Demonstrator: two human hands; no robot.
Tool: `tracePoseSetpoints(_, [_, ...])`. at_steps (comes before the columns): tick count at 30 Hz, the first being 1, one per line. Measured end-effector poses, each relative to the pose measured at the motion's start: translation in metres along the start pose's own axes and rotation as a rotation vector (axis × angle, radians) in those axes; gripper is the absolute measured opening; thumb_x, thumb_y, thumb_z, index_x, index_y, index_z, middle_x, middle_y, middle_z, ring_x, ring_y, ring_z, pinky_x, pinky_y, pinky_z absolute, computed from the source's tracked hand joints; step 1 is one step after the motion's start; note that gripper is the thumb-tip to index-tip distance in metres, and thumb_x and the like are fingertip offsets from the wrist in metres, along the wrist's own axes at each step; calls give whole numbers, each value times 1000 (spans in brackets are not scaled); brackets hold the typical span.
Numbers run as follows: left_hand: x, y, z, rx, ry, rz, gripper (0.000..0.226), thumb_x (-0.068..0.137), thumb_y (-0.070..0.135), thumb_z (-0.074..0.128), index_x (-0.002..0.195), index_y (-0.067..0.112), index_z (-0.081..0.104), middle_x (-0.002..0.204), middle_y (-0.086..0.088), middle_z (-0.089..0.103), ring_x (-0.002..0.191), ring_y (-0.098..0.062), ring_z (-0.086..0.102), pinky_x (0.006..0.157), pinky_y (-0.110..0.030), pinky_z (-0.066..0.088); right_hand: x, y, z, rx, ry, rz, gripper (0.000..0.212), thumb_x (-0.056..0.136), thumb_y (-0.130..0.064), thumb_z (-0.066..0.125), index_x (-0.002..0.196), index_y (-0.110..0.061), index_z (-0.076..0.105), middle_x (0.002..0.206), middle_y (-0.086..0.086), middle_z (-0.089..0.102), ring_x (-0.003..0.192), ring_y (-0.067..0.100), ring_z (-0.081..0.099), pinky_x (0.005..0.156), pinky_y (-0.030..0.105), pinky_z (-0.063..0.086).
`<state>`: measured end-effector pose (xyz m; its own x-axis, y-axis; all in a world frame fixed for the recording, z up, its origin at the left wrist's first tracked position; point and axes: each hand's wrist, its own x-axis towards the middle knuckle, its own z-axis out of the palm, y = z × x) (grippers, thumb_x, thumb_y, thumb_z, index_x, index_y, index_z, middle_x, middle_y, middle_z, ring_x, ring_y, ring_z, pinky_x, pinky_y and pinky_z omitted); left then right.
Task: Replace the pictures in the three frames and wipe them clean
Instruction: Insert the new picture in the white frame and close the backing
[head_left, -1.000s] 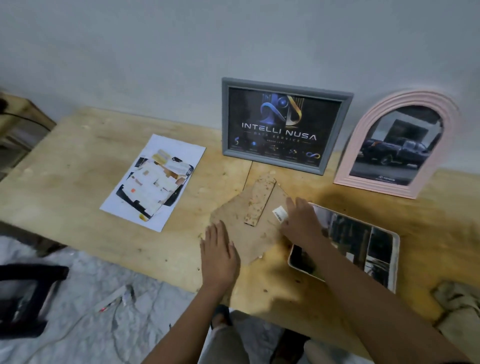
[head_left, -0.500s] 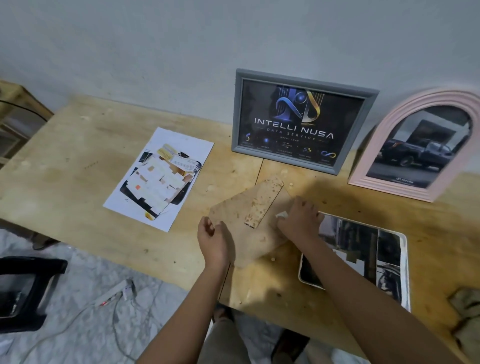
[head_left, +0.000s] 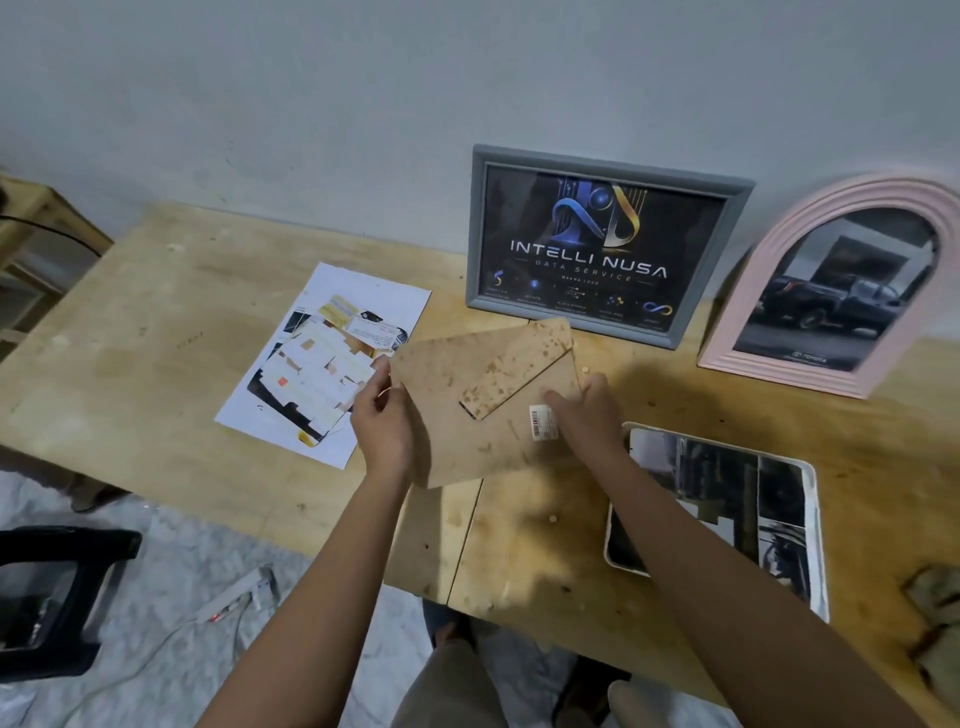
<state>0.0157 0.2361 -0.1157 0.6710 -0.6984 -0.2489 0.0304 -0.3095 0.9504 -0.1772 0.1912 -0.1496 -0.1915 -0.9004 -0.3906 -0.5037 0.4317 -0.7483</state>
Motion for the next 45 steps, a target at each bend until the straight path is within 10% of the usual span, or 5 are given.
tracePoseSetpoints(6, [-34, 12, 50, 132, -160, 91, 43, 80, 13, 44, 119, 3, 60, 116, -18, 60, 111, -26, 56, 98, -36, 42, -8, 8, -68, 192, 203, -3, 25, 87, -25, 62, 99, -14, 43, 103, 9, 49, 88, 20, 52, 57, 21, 37])
tracePoseSetpoints(9, [-76, 7, 83, 168, -202, 119, 39, 87, 3, 47, 125, -2, 55, 109, -19, 55, 91, -8, 49, 83, -14, 36, -18, 41, -111, 203, 266, 96, 14, 90, -23, 56, 96, -14, 46, 100, 7, 50, 81, 15, 49, 55, 21, 33])
tracePoseSetpoints(15, [-154, -26, 115, 268, -382, 71, 50, 91, 6, 49, 140, 9, 41, 130, -1, 46, 123, -17, 46, 96, -18, 34, -51, 114, -165, 43, 300, 187, 16, 92, -22, 52, 82, -10, 48, 75, 2, 48, 65, 14, 47, 49, 25, 30])
tracePoseSetpoints(24, [-178, -70, 119, 510, -576, 194, 56, 86, 34, 42, 136, 9, 47, 135, -8, 52, 125, -23, 44, 105, -42, 39, -72, 163, -173, -138, 381, 279, 15, 92, -24, 51, 89, -9, 49, 91, 8, 52, 67, 12, 43, 49, 24, 26])
tracePoseSetpoints(45, [-167, -88, 125, 783, -674, 506, 53, 94, 20, 47, 144, 16, 32, 154, -5, 23, 142, -17, 17, 109, -18, 15, -48, 180, -168, -121, 388, 242, 19, 86, -19, 58, 85, -9, 43, 94, 11, 46, 85, 26, 47, 65, 33, 35])
